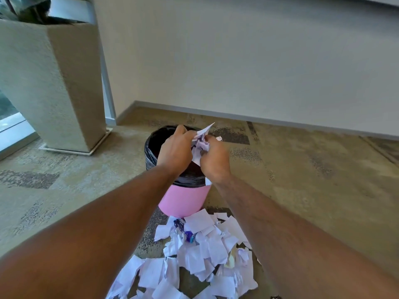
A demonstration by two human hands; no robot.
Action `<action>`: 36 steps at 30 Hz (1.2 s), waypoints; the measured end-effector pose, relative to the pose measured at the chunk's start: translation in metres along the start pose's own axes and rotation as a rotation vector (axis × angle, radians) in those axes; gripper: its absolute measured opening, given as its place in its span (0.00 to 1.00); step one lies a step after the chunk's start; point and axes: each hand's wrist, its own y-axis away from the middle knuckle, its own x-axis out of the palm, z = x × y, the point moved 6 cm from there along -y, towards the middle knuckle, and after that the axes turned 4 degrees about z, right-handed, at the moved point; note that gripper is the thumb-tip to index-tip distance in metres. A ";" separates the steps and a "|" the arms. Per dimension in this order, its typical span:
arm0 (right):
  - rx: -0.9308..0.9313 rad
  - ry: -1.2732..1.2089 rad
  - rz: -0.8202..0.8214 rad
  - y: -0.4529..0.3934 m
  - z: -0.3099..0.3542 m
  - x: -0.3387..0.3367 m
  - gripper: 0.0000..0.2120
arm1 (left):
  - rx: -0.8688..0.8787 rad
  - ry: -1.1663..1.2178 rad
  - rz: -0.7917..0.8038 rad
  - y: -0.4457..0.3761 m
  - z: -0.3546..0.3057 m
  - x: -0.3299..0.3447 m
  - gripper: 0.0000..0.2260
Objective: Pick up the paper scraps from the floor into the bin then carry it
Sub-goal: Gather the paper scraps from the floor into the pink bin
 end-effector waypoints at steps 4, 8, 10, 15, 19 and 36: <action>0.052 -0.016 0.146 -0.005 -0.006 0.007 0.23 | -0.021 0.018 0.030 -0.006 0.005 0.010 0.13; 0.031 0.088 0.285 -0.004 -0.005 0.008 0.34 | -0.055 0.015 0.075 -0.007 0.007 0.015 0.19; 0.007 0.101 0.283 -0.001 -0.003 0.005 0.31 | -0.051 0.015 0.068 -0.006 0.007 0.015 0.22; -0.097 0.046 0.170 0.009 0.005 -0.010 0.20 | 0.009 0.033 0.049 0.000 0.000 0.011 0.23; -0.125 0.086 0.122 0.016 0.000 -0.019 0.23 | 0.041 0.026 0.004 0.013 -0.014 0.006 0.26; 0.321 0.432 0.355 0.203 -0.229 -0.040 0.33 | 0.213 0.015 0.575 0.198 -0.032 0.149 0.26</action>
